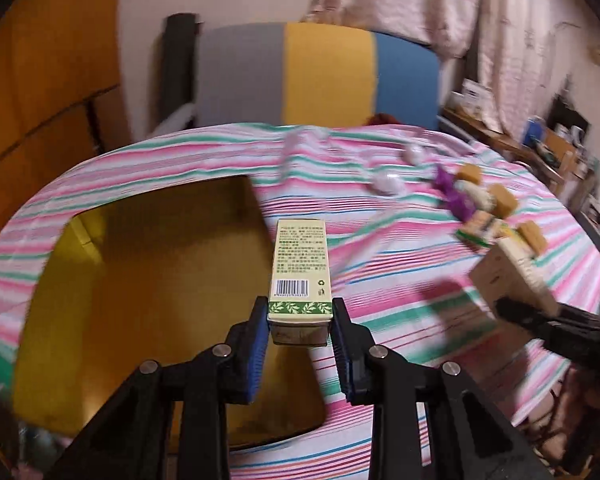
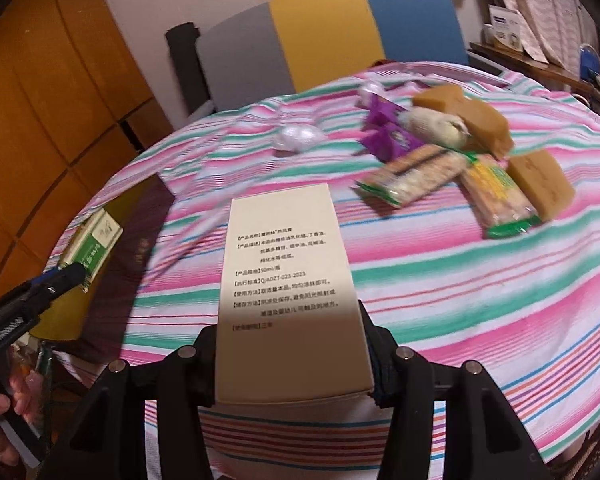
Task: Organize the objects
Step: 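Carry both boxes over the gold tray and open the left gripper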
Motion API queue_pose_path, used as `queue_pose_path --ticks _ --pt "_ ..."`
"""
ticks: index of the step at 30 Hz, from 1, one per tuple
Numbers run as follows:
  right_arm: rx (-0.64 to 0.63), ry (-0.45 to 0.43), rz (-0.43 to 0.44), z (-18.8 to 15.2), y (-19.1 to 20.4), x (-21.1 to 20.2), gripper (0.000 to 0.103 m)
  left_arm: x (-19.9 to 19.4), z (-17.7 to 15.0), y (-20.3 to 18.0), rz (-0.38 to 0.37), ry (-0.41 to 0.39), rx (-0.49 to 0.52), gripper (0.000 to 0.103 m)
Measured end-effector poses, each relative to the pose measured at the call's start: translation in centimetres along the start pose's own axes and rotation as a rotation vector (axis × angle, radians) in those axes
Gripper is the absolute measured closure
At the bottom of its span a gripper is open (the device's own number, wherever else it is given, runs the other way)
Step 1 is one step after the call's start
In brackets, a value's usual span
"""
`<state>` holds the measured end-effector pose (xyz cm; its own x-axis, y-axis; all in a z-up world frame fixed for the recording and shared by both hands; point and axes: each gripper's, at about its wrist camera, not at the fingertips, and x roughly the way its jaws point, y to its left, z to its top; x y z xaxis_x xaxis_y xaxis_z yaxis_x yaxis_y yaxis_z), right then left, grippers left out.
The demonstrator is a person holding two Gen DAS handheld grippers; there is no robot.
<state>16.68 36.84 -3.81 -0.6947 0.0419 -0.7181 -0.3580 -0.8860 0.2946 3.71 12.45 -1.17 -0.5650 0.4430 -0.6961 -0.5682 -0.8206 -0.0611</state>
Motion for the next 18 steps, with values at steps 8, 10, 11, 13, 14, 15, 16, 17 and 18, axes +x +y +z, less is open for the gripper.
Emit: queue_pose_path --ticks 8,10,11,13,14,15,16,17,18 --pt "-0.138 -0.034 0.108 1.5 6.8 -0.9 0.051 -0.2 -2.0 7.5 0.131 0.028 -0.169 0.073" --pt "-0.173 -0.041 0.139 1.7 8.6 -1.0 0.051 -0.2 -2.4 9.0 0.148 0.042 -0.194 0.073" --pt "-0.183 -0.041 0.150 1.7 9.3 -0.9 0.051 0.0 -2.6 9.6 0.157 0.052 -0.199 0.073" --pt "-0.201 -0.036 0.176 1.8 10.7 -0.7 0.051 0.2 -3.0 10.6 0.181 0.071 -0.210 0.073" --pt "-0.212 -0.031 0.189 1.9 11.5 -0.4 0.051 0.3 -3.3 11.2 0.186 0.077 -0.221 0.073" --pt "-0.219 -0.026 0.196 1.8 12.1 -0.3 0.051 0.5 -3.4 11.6 0.190 0.079 -0.227 0.073" --pt "-0.227 -0.019 0.209 1.8 12.8 -0.1 0.051 0.6 -3.6 11.9 0.198 0.082 -0.232 0.073" --pt "-0.231 -0.013 0.220 1.7 13.4 0.1 0.051 0.7 -3.8 12.3 0.208 0.085 -0.234 0.073" --pt "-0.236 -0.008 0.230 1.7 13.9 0.3 0.051 0.8 -3.8 12.5 0.215 0.089 -0.232 0.073"
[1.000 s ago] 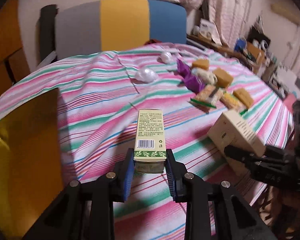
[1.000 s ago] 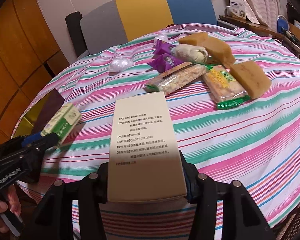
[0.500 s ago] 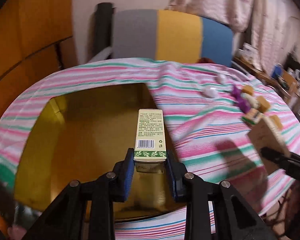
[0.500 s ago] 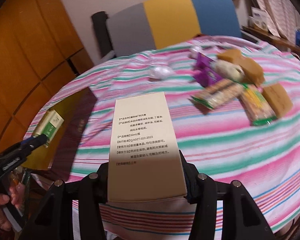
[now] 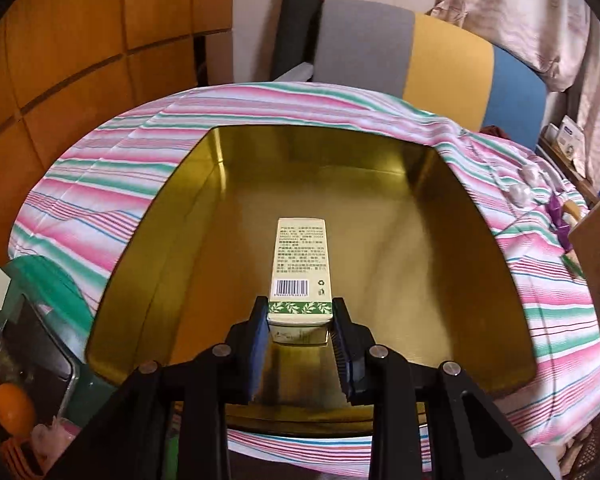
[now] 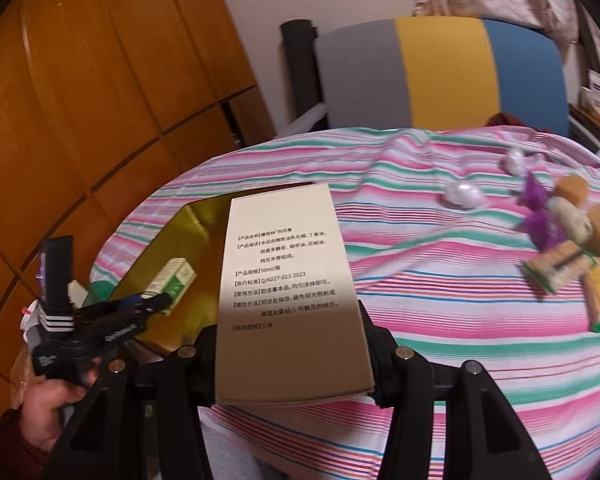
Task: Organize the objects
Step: 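Carry both boxes over the gold tray and open the left gripper, then lower the cream paper box into the tray and open the right gripper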
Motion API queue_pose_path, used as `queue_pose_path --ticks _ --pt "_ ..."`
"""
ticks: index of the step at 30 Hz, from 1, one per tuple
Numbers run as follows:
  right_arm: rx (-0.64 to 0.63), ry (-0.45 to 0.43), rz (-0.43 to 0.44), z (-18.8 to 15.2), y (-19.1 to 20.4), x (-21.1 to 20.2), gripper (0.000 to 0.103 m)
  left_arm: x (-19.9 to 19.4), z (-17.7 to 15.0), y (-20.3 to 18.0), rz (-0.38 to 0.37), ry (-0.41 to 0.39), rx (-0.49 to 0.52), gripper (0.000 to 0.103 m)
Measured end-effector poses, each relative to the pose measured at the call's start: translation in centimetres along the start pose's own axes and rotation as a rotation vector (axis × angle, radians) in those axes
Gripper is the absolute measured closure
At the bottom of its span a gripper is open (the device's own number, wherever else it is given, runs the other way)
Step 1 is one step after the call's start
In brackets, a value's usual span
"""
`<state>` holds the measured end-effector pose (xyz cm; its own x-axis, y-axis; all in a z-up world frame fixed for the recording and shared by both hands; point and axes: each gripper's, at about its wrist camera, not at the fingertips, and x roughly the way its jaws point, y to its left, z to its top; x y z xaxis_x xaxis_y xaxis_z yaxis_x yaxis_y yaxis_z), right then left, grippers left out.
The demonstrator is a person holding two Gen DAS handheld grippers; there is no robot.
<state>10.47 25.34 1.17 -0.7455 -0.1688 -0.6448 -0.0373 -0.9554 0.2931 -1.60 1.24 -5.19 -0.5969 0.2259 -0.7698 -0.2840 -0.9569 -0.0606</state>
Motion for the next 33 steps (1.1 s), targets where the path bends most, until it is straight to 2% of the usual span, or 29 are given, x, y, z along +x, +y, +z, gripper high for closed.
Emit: queue_pose_path --ticks 6,14,16,19,21,23,25,33 --pt "-0.049 0.025 0.050 0.5 3.4 1.9 0.051 0.8 -0.3 1.5 0.046 0.015 -0.007 0.073" --pt "-0.063 0.115 0.116 1.6 6.1 6.0 0.050 1.0 0.0 2.7 0.107 0.011 -0.012 0.071" --pt "-0.052 0.138 0.123 2.1 6.4 7.1 0.050 0.8 0.0 3.1 0.125 0.011 -0.016 0.056" --pt "-0.062 0.177 0.115 3.3 7.4 9.4 0.050 0.3 0.0 3.8 0.109 0.006 -0.057 0.041" --pt "-0.060 0.204 0.095 4.0 8.1 10.8 0.050 -0.3 0.0 4.2 0.081 -0.003 -0.105 0.037" --pt "-0.045 0.227 0.097 4.6 8.7 12.3 0.050 -0.9 0.2 4.4 0.091 -0.016 -0.132 0.033" --pt "-0.055 0.243 0.088 5.4 9.7 14.0 0.050 -1.5 0.4 4.5 0.111 -0.036 -0.144 0.025" --pt "-0.084 0.297 0.052 7.9 12.8 21.4 0.051 -3.0 0.7 5.3 0.239 -0.068 -0.141 0.024"
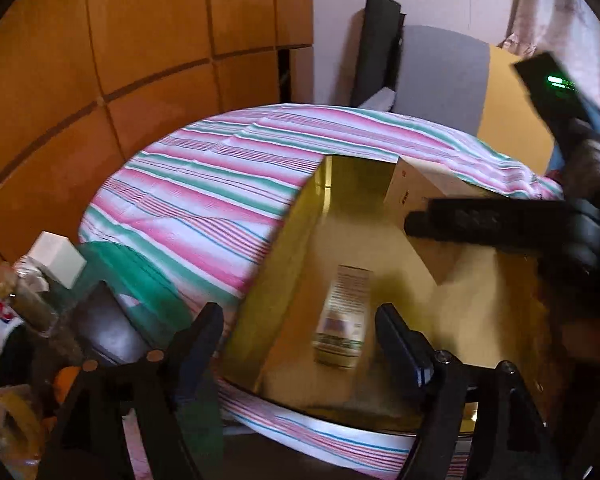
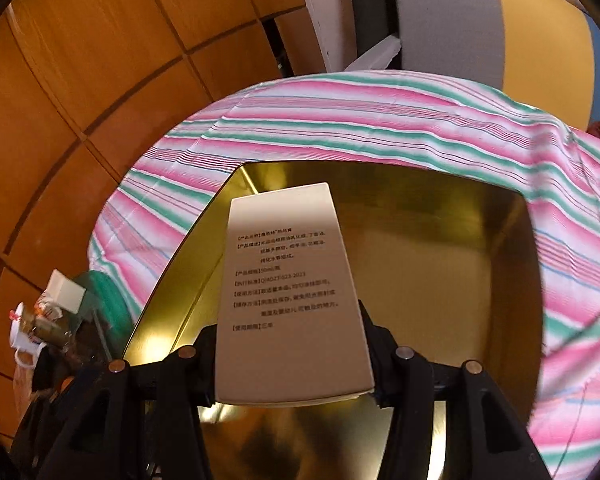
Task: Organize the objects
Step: 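Lower the cream paper box into the tray and open the right gripper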
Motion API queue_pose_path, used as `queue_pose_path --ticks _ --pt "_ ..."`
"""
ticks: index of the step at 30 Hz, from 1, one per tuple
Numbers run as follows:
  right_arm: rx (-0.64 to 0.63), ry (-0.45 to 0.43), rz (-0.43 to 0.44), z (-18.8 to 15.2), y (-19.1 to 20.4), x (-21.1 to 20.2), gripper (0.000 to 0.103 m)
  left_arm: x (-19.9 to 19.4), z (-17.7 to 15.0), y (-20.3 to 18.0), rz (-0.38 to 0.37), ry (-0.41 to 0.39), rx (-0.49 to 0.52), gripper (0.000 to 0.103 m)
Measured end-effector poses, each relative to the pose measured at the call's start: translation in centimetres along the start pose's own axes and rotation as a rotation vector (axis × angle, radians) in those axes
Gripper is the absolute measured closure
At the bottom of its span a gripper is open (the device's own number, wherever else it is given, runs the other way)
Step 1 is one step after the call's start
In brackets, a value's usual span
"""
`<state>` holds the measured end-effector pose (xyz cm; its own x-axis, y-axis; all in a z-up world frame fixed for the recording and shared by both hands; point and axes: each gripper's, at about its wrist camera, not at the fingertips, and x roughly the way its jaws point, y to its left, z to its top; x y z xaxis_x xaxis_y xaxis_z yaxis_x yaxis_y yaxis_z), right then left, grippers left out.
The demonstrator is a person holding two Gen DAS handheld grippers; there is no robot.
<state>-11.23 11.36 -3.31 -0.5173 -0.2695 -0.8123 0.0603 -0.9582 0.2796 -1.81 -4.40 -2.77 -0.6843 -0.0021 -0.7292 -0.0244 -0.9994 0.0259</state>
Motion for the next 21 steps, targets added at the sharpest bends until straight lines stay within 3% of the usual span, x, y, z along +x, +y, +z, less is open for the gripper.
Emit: queue_pose_path --ticks 6,11,15,21 --pt "0.096 0.024 0.012 2.2 -0.2 3.4 0.049 0.2 0.2 3.0 0.053 0.001 -0.099 0.023" --pt "0.249 0.054 0.201 1.9 -0.7 4.9 0.048 0.3 0.0 4.9 0.039 0.001 -0.204 0.022" --pt "0.154 0.010 0.240 1.0 0.2 3.0 0.048 0.0 0.0 4.7 0.037 -0.013 -0.205 0.022" --pt "0.039 -0.079 0.216 -0.4 0.1 -2.5 0.048 -0.9 0.1 2.7 -0.023 -0.037 -0.171 0.018"
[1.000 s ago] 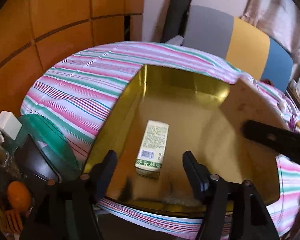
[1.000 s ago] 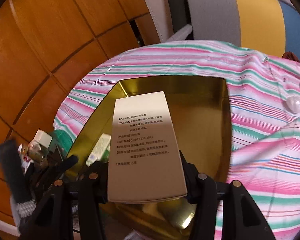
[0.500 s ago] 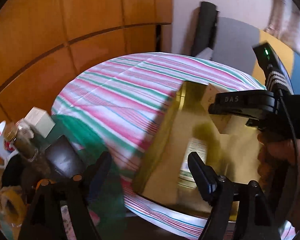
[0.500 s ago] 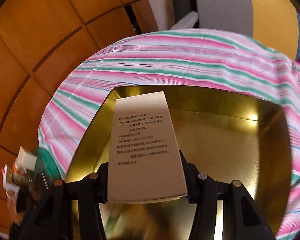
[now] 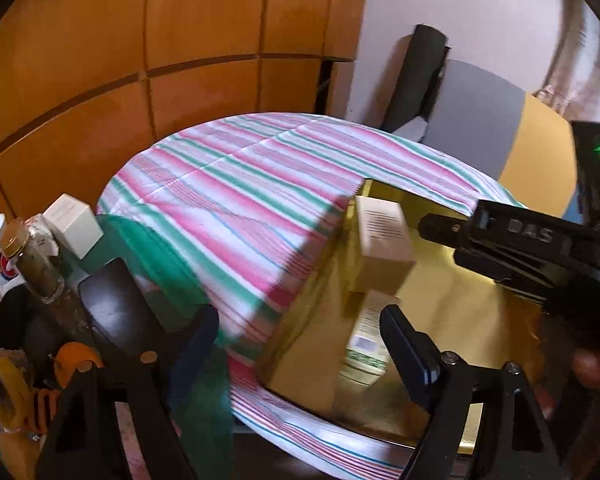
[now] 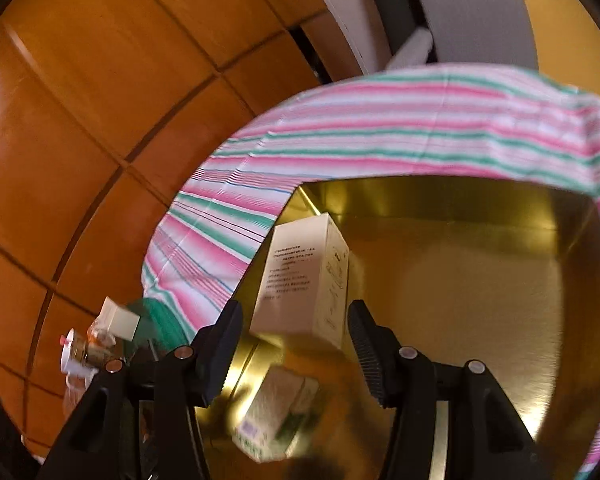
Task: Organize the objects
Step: 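Lower the cream paper box into the tray and open the right gripper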
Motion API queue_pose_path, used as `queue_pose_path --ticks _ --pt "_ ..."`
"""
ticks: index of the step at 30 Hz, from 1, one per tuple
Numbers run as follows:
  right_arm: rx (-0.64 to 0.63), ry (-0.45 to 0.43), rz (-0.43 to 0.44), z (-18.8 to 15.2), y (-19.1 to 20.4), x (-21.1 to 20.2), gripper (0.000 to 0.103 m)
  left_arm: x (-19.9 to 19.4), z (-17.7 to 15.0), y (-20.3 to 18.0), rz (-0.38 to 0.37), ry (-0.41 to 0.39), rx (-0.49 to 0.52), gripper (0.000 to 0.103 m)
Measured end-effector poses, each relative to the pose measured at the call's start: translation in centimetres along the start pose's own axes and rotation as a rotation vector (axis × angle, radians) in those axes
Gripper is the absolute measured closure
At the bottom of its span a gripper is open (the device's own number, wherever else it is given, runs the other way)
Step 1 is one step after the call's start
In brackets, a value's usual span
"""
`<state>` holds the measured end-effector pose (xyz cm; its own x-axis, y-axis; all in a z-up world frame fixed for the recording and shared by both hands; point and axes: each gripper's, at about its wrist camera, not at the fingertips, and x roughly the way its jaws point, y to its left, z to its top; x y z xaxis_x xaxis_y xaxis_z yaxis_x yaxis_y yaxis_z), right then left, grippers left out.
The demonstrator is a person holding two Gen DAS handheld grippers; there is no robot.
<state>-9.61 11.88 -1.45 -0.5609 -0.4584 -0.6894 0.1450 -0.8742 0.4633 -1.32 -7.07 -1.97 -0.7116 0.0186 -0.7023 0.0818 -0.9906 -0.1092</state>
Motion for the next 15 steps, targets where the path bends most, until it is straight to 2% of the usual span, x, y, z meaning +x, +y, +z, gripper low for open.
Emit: queue_pose_path --ticks 9,15 --pt "-0.011 -0.135 -0.095 -2.0 -2.3 -8.9 0.048 -2.6 -1.3 -5.1 -0.125 -0.049 0.088 0.002" --pt "-0.007 -0.177 -0.203 -3.9 -5.4 -12.7 0.048 -4.1 -2.9 -8.8 -0.209 -0.063 0.186 0.000"
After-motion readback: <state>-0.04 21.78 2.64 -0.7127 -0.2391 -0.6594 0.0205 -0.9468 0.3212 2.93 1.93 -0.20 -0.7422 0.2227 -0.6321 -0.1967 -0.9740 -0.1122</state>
